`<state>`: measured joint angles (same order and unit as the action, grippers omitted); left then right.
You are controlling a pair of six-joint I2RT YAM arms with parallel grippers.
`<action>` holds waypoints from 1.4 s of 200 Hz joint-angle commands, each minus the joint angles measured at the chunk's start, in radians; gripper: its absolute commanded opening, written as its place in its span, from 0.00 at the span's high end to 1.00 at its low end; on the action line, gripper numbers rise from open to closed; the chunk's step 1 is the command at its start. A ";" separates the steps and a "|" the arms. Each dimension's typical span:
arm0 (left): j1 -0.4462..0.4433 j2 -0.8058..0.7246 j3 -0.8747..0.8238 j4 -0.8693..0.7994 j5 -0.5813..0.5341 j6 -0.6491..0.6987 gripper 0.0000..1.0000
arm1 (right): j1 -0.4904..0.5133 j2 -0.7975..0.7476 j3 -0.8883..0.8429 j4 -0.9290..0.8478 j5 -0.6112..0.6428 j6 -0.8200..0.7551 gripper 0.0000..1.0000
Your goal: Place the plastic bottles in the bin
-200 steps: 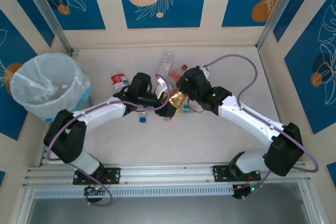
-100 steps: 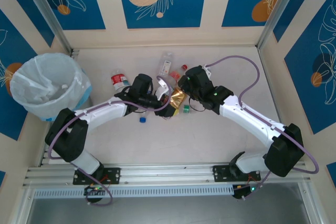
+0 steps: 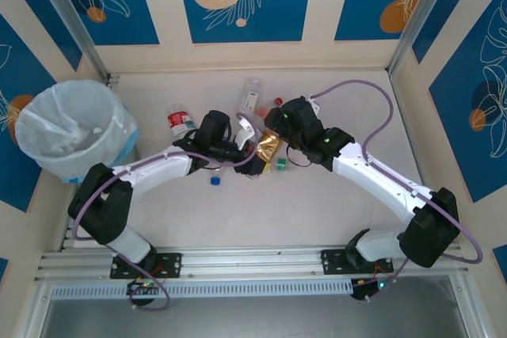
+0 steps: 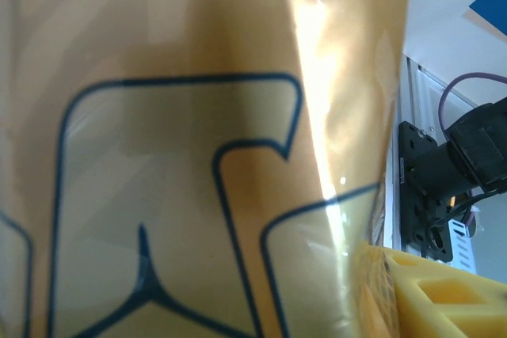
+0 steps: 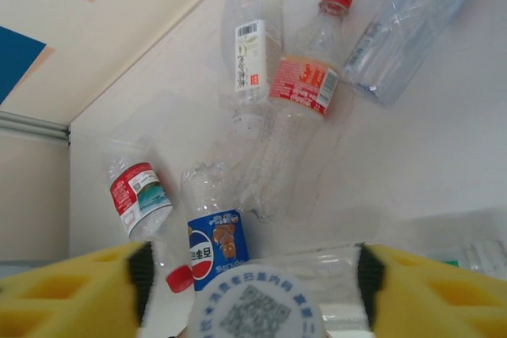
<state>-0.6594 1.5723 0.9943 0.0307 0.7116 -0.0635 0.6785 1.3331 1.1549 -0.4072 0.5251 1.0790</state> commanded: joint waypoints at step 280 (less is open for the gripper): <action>0.228 -0.522 0.263 -0.664 -0.953 -0.107 0.68 | 0.011 -0.114 -0.193 0.384 -0.211 -0.512 0.00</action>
<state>-0.4603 1.0882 1.2087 -0.5323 -0.1135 -0.2043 0.6830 1.2217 0.9737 -0.0837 0.3134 0.5564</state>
